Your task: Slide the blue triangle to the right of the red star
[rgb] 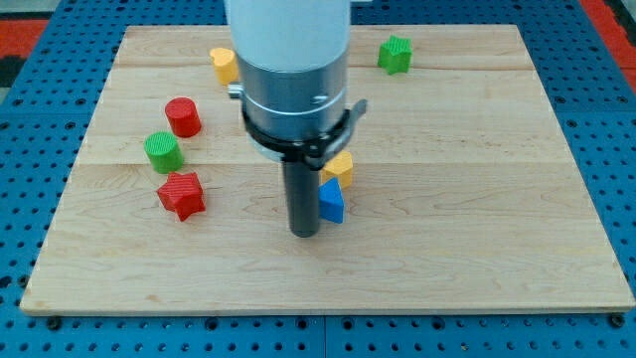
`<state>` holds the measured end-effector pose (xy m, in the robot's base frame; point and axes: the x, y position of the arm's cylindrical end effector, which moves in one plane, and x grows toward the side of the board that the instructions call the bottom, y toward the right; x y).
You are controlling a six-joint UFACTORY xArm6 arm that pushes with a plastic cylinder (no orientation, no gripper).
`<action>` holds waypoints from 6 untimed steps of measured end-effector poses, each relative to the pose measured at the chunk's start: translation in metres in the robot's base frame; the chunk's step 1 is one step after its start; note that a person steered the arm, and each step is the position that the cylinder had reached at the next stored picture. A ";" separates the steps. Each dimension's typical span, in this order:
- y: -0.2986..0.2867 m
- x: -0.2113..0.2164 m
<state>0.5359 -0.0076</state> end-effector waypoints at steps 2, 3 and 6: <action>0.093 -0.013; 0.012 -0.030; 0.026 -0.016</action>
